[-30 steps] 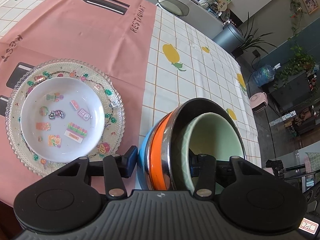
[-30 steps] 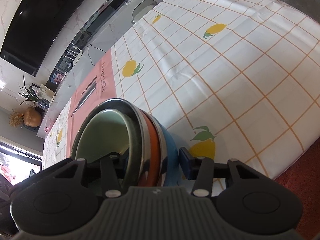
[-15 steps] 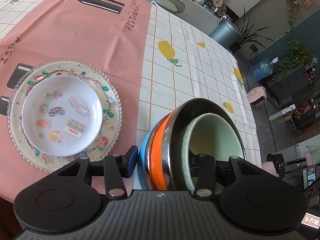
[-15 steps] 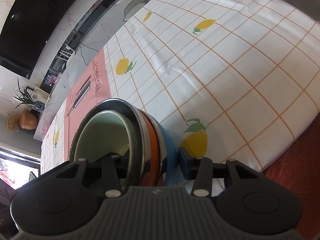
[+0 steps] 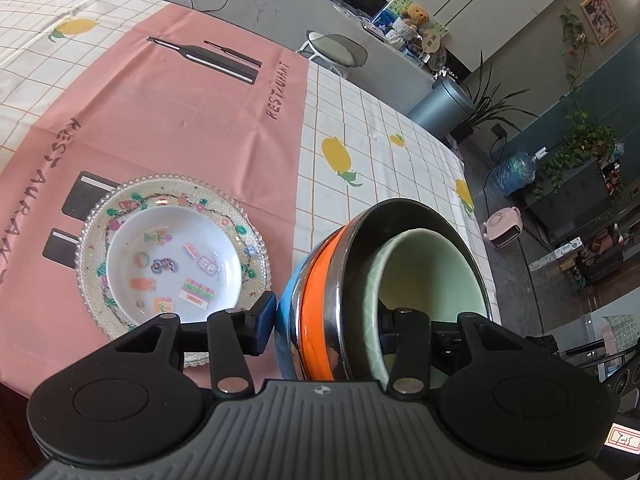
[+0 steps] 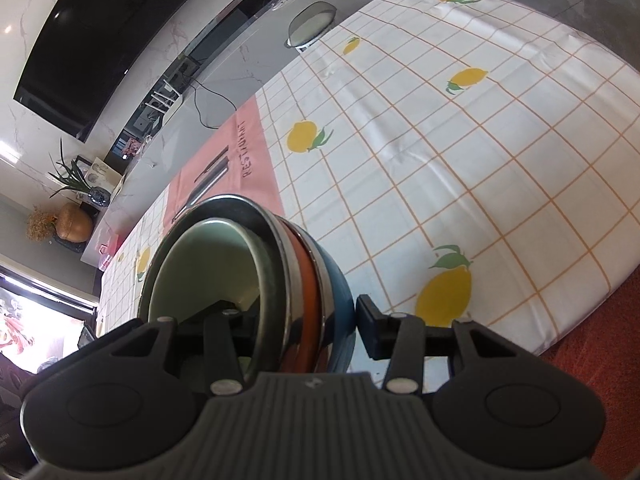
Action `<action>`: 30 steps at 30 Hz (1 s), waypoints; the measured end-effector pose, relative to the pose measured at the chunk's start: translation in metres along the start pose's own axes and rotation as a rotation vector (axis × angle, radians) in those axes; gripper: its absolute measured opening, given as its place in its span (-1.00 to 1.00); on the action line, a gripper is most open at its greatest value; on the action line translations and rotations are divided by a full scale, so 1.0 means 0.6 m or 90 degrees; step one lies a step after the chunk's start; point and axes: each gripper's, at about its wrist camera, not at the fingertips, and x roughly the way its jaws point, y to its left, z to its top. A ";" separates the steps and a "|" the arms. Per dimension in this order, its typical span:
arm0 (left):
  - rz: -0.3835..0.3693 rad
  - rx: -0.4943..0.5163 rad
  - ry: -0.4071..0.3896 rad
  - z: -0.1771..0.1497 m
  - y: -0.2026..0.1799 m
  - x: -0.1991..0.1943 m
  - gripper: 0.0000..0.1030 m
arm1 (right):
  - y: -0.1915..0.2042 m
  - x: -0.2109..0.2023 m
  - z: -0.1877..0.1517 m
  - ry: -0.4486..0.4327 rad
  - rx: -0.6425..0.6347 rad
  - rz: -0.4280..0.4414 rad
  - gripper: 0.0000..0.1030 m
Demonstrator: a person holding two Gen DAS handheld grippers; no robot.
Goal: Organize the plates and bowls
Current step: 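Carry the nested bowls and lower them onto the plate stack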
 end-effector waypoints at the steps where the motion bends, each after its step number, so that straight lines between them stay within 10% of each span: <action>1: 0.001 -0.003 -0.005 0.004 0.005 -0.006 0.00 | 0.008 0.001 0.000 0.001 -0.005 0.003 -0.13; 30: 0.060 -0.118 -0.020 0.072 0.159 -0.027 0.00 | 0.156 0.145 -0.005 0.113 -0.087 0.032 -0.13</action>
